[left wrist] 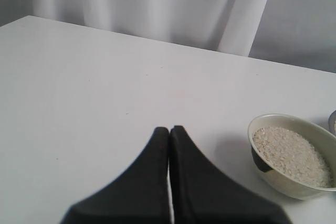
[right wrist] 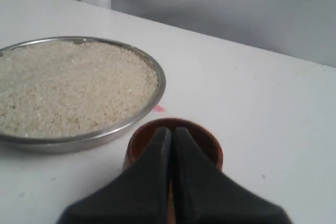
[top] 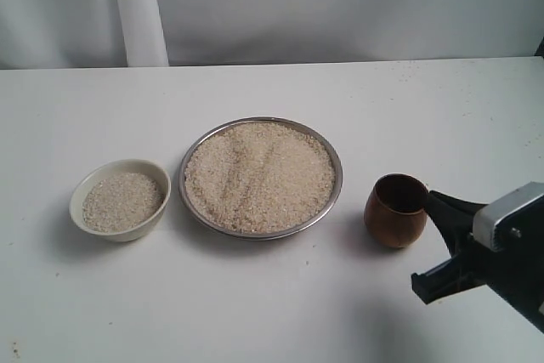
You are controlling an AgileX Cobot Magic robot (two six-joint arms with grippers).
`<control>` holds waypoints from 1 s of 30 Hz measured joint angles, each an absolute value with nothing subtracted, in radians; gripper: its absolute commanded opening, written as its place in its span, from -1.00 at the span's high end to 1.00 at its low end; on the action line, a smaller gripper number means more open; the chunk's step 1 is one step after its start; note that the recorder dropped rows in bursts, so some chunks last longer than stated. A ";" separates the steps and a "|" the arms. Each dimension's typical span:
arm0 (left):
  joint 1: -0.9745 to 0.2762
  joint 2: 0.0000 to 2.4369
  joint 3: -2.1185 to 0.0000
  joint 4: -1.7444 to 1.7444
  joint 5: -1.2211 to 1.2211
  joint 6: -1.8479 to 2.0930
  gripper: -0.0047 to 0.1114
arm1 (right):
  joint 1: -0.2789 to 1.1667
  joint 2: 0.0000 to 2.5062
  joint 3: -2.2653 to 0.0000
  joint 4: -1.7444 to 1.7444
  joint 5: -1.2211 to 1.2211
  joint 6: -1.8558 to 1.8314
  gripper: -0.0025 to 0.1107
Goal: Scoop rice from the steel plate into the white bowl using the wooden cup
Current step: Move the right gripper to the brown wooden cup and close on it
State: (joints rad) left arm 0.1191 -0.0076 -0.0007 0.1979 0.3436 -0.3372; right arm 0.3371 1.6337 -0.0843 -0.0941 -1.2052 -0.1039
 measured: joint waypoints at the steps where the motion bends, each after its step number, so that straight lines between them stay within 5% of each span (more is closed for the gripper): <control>1: 0.119 -0.008 -0.001 0.198 0.344 -0.337 0.92 | 0.337 1.632 -0.061 -0.102 -1.205 -0.104 0.96; 15: 0.119 -0.008 -0.001 0.198 0.344 -0.337 0.92 | 0.337 1.632 -0.008 -0.061 -1.205 -0.049 0.91; 18: 0.119 -0.008 -0.001 0.198 0.344 -0.337 0.92 | 0.337 1.632 -0.008 -0.058 -1.205 -0.049 0.69; 25: 0.119 -0.008 -0.001 0.198 0.344 -0.337 0.92 | 0.337 1.632 -0.008 -0.057 -1.205 -0.090 -0.20; 30: 0.119 -0.008 -0.001 0.198 0.344 -0.337 0.92 | 0.337 1.632 -0.008 -0.057 -1.205 -0.113 -0.56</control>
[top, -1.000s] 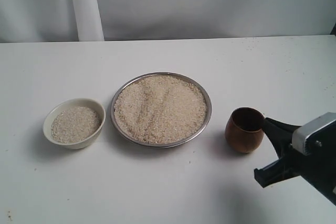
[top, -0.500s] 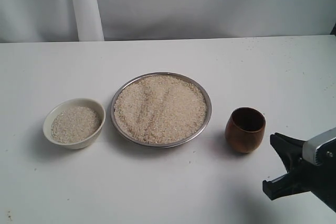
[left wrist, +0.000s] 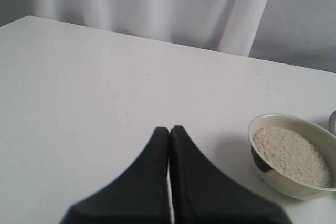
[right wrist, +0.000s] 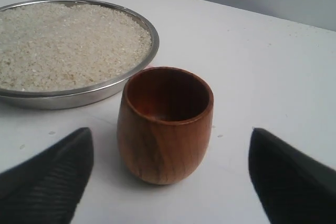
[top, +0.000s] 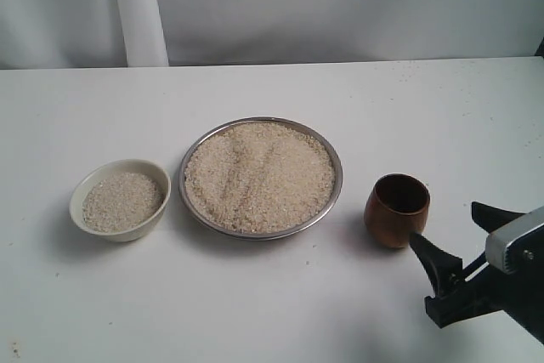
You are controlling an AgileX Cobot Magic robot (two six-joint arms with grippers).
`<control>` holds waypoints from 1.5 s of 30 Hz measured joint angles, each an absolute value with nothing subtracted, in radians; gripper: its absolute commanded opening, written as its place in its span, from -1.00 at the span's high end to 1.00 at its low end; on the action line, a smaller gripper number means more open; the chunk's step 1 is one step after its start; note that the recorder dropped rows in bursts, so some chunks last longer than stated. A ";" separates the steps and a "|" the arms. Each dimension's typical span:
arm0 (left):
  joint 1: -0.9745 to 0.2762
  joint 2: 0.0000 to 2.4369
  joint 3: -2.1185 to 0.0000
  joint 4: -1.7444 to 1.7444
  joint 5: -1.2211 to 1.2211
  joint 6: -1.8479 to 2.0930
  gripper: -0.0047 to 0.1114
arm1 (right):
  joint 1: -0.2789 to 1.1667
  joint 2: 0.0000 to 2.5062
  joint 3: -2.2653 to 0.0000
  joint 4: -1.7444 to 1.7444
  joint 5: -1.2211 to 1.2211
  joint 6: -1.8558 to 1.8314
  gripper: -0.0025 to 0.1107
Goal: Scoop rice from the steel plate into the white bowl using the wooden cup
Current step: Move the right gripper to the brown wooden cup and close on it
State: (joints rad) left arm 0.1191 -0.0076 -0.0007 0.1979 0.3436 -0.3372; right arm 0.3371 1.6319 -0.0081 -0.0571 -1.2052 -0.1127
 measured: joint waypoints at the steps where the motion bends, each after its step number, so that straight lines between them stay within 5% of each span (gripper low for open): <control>1: 0.119 -0.008 -0.001 0.198 0.344 -0.337 0.92 | 0.337 1.632 -0.008 -0.057 -1.205 -0.114 -0.58; 16: 0.119 -0.008 -0.001 0.198 0.344 -0.337 0.92 | 0.337 1.632 -0.008 -0.057 -1.205 -0.117 -0.60; 25: 0.119 -0.008 -0.001 0.198 0.344 -0.337 0.92 | 0.337 1.632 -0.008 -0.119 -1.205 -0.123 -0.91; 45: 0.119 -0.008 -0.001 0.198 0.344 -0.337 0.92 | 0.337 1.636 -0.041 -0.129 -1.208 -0.102 -0.91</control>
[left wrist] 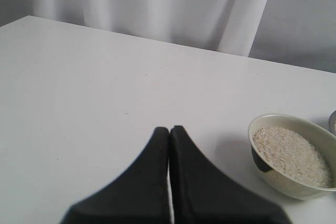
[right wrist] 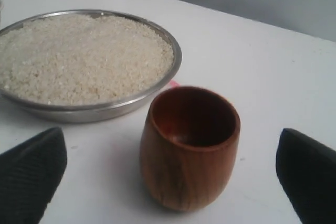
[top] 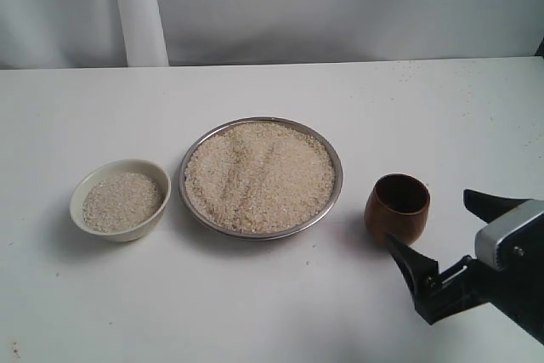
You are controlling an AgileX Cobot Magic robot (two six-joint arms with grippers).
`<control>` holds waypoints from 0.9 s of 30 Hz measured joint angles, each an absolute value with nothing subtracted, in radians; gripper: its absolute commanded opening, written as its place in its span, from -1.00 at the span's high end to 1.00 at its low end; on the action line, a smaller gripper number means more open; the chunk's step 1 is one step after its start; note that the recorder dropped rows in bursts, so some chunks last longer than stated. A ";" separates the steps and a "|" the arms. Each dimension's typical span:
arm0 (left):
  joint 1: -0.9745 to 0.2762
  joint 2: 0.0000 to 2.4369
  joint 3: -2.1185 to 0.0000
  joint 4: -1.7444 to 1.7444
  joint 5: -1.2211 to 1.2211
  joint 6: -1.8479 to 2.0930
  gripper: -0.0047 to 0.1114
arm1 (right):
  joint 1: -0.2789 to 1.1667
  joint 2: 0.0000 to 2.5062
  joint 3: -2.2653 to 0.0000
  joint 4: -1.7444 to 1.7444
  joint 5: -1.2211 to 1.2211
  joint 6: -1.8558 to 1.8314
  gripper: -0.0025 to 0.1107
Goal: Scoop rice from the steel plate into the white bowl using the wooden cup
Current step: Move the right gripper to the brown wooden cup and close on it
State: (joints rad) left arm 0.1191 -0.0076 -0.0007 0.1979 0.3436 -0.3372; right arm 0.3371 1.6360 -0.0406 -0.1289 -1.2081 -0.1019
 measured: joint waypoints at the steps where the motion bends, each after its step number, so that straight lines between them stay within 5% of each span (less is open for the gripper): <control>1: 0.119 -0.008 -0.001 0.198 0.344 -0.337 0.92 | 0.337 1.642 -0.054 -0.131 -1.211 -0.102 -0.91; 27: 0.119 -0.008 -0.001 0.198 0.344 -0.337 0.92 | 0.337 2.027 -0.292 -0.129 -1.213 -0.191 -0.91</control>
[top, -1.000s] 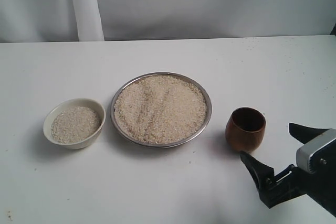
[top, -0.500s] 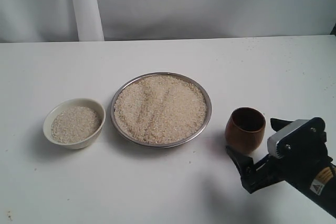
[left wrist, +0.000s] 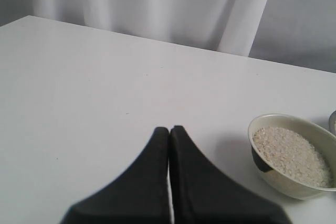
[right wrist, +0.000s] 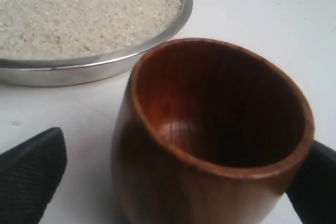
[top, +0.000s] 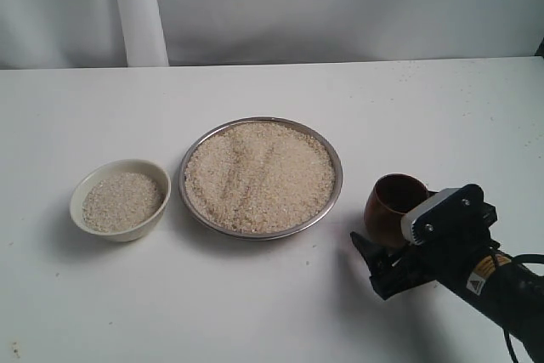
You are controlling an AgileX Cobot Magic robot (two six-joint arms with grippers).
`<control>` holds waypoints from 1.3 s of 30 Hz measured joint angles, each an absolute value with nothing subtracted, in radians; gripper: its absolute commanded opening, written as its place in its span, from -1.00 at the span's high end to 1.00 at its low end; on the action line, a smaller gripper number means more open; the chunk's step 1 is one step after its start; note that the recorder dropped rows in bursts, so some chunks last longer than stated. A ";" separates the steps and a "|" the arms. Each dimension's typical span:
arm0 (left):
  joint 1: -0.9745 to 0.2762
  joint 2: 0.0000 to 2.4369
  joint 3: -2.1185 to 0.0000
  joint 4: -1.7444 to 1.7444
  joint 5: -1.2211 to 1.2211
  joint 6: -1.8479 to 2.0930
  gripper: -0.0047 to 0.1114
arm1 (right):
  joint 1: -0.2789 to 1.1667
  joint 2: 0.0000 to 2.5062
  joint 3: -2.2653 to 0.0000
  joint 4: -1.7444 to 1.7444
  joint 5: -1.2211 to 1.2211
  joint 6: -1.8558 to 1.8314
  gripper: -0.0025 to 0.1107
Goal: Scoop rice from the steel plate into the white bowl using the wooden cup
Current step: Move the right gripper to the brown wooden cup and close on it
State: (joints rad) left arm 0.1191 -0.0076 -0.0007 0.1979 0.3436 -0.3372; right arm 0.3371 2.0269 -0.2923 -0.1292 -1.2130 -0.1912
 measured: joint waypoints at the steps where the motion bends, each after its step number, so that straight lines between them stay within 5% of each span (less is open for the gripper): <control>1: 0.119 -0.008 -0.001 0.198 0.344 -0.337 0.92 | 0.337 2.031 -0.298 -0.129 -1.213 -0.191 -0.91; 30: 0.119 -0.008 -0.001 0.198 0.344 -0.337 0.92 | 0.337 2.041 -0.348 -0.106 -1.213 0.076 -0.89; 34: 0.119 -0.008 -0.001 0.198 0.344 -0.337 0.92 | 0.337 2.041 -0.348 -0.106 -1.213 0.081 -0.62; 39: 0.119 -0.008 -0.001 0.198 0.344 -0.337 0.92 | 0.337 2.041 -0.348 -0.106 -1.213 0.081 -0.03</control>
